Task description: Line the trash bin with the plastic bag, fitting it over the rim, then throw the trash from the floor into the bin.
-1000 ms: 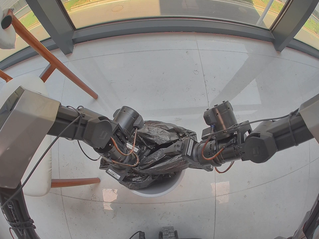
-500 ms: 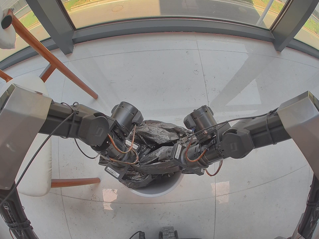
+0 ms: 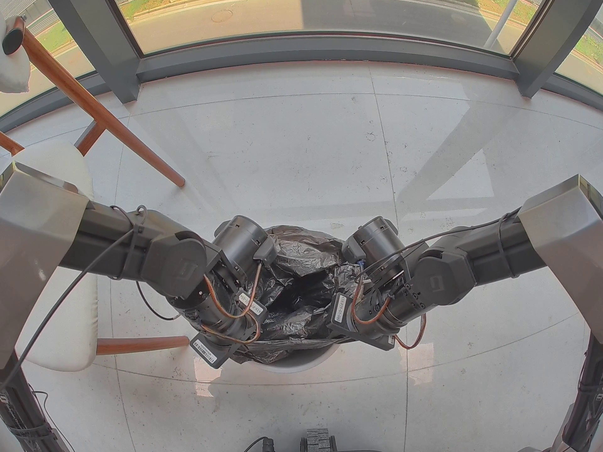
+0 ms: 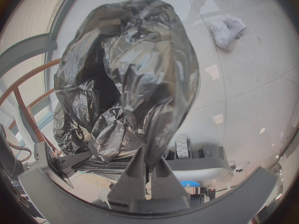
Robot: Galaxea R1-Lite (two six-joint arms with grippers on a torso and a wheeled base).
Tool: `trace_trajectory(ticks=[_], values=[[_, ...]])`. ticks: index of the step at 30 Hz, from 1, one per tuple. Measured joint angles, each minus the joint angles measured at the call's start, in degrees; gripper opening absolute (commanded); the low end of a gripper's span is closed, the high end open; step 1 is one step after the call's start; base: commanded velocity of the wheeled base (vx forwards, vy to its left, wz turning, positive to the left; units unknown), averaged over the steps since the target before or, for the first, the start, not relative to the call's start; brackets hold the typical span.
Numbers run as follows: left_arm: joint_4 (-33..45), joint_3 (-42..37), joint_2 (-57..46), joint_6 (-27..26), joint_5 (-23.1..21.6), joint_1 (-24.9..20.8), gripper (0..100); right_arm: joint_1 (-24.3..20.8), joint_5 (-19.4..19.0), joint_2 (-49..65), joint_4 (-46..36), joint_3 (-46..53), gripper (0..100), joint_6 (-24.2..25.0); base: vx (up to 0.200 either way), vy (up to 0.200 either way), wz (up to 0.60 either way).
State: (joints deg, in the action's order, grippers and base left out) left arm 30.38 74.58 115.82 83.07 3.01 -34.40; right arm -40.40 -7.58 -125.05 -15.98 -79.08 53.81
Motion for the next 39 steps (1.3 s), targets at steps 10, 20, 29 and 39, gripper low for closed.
trace_trajectory(ticks=[10, 20, 29, 39], values=[[0.2, -5.7, -1.0, -2.7, 1.8, -1.1, 0, -2.7, 0.1, 0.8, -1.1, 2.0, 0, 0.1, 0.0, 0.0, 0.0], [0.2, -7.1, -1.4, -2.8, 2.1, -1.4, 0, -5.2, 0.5, 0.8, -1.5, 2.7, 0, 0.1, 0.0, 0.0, 0.0], [0.2, -8.0, -1.6, -3.0, 2.0, -2.6, 0, -6.1, 0.6, 1.8, -1.3, 7.9, 100, -0.3, 0.0, 0.0, 0.0], [0.1, -10.4, -1.5, -4.7, 2.1, -5.2, 0, -7.3, 3.4, 6.5, -1.2, 15.8, 100, -0.1, 0.0, 0.0, 0.0]])
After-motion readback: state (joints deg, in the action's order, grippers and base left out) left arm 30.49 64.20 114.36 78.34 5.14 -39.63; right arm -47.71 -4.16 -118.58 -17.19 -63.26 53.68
